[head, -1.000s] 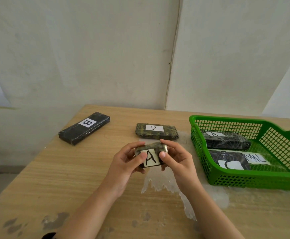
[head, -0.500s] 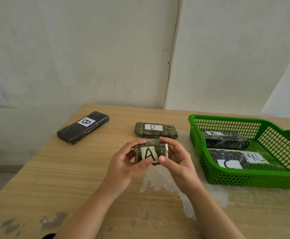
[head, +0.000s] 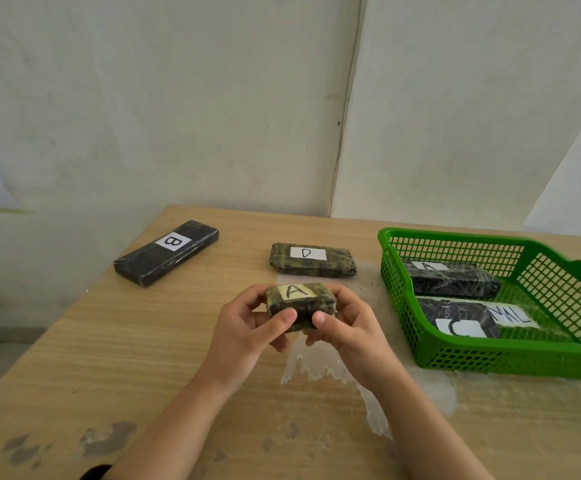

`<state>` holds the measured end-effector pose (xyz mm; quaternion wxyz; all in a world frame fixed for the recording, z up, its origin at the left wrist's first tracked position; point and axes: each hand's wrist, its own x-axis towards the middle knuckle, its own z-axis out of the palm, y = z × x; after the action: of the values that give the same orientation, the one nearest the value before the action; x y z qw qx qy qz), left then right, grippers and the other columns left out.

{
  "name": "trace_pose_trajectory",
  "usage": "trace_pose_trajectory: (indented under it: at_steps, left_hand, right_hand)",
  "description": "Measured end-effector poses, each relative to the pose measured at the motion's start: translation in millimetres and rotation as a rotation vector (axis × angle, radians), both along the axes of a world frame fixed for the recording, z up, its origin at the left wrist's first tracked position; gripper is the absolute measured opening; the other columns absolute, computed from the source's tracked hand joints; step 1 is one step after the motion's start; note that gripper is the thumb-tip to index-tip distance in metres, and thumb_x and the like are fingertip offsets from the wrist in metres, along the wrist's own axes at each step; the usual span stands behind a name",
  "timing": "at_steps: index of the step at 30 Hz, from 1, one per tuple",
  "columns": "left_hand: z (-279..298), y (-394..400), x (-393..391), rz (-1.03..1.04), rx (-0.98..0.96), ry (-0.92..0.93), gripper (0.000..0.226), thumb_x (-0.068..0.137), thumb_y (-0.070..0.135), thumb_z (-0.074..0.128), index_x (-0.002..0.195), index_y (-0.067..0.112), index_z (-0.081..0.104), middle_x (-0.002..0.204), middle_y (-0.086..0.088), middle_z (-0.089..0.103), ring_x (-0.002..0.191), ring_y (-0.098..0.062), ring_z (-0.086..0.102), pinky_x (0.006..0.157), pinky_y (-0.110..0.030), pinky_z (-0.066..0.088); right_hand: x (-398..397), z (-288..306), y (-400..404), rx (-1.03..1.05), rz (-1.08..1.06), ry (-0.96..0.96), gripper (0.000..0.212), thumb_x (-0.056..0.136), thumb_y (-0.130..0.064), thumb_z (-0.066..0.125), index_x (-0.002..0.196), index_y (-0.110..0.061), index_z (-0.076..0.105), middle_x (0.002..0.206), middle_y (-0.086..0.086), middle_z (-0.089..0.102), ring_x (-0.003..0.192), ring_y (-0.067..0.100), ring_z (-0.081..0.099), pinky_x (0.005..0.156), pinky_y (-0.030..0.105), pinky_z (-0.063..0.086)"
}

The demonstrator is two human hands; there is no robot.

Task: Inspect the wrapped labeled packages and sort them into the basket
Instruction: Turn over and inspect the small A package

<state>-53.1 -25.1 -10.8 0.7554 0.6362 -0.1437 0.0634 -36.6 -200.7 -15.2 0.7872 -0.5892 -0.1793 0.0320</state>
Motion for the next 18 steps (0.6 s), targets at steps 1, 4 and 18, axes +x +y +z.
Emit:
trace_pose_trajectory:
  at_steps: [1,4,18]
  left_hand:
    - [-0.3,0.5,0.0,0.014,0.005,-0.001,0.047,0.065,0.034,0.077,0.101,0.007,0.066,0.089,-0.003,0.072,0.061,-0.028,0.065,0.047,-0.028,0.054]
    - [1.3,0.3,0.1,0.007,0.031,0.017,0.058,0.06,0.044,0.081,0.104,0.011,0.066,0.091,-0.001,0.073,0.062,-0.02,0.067,0.05,-0.025,0.054]
    - [-4.9,0.2,7.0,-0.108,-0.088,0.169,0.079,0.052,0.051,0.087,0.119,0.018,0.062,0.115,-0.008,0.068,0.107,-0.024,0.067,0.086,-0.033,0.055]
  right_hand:
    - [0.0,0.1,-0.5,-0.013,0.013,0.003,0.047,0.066,-0.023,0.077,0.108,-0.007,0.062,0.099,0.009,0.068,0.084,0.022,0.065,0.064,0.03,0.055]
    - [0.7,-0.7,-1.2,-0.039,-0.019,-0.004,0.054,0.064,-0.032,0.082,0.11,-0.011,0.064,0.103,0.01,0.069,0.091,0.024,0.066,0.072,0.031,0.056]
    - [-0.2,1.3,0.9,-0.059,-0.069,-0.001,0.053,0.072,-0.038,0.076,0.113,-0.007,0.062,0.103,0.01,0.071,0.096,0.023,0.068,0.086,0.037,0.055]
